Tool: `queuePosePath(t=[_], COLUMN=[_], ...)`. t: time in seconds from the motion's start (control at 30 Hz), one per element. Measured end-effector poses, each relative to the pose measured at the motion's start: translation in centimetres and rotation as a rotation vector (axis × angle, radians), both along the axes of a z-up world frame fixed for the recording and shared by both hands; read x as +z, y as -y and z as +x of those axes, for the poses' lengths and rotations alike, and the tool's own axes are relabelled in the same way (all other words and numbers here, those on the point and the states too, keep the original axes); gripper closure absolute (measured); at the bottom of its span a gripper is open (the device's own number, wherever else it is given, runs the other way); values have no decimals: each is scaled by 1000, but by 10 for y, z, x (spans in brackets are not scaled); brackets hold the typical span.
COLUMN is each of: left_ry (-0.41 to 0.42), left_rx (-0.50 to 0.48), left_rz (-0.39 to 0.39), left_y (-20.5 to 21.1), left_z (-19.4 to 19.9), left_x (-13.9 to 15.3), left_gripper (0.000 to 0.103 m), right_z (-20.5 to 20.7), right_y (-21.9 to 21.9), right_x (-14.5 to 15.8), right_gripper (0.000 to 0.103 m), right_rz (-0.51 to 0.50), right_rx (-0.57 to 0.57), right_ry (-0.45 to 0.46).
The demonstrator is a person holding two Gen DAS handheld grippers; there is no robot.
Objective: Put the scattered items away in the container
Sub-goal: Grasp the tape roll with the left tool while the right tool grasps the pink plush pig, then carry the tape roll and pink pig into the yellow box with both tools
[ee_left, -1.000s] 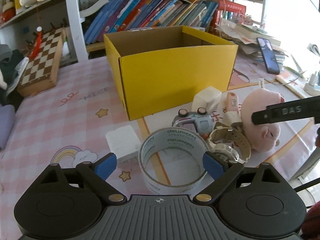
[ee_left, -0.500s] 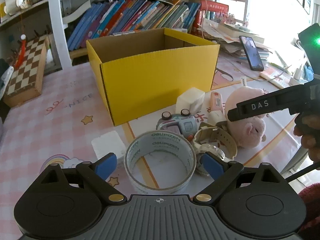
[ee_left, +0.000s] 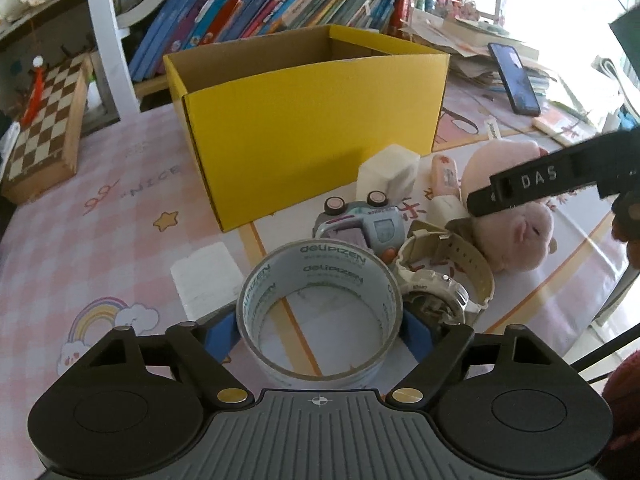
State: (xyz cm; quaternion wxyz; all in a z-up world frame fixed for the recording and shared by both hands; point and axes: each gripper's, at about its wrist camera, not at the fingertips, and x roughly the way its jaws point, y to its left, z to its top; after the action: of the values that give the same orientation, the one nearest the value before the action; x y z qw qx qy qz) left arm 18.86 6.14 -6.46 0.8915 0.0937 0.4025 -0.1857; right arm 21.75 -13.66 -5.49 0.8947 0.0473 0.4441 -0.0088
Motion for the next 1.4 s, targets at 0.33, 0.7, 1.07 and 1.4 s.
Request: queuePosePath(t=[0.33, 0.7, 1.07, 1.4], left_ry=[171, 402, 416, 286], left_rx=[23, -13, -30, -41], left_rz=[-71, -157, -74, 79], left_y=[-15, -23, 0, 30], left_z=[-14, 15, 110, 170], left_x=[42, 112, 116, 77], left_gripper=[19, 19, 19, 19], right_z=[-9, 0, 91, 177], right_y=[11, -1, -26, -47], right_x=[30, 101, 123, 75], right_gripper=[43, 42, 42, 42], right_rz=[33, 2, -184, -287], right_rx=[-28, 119, 426, 747], right_ry=[99, 319, 389, 273])
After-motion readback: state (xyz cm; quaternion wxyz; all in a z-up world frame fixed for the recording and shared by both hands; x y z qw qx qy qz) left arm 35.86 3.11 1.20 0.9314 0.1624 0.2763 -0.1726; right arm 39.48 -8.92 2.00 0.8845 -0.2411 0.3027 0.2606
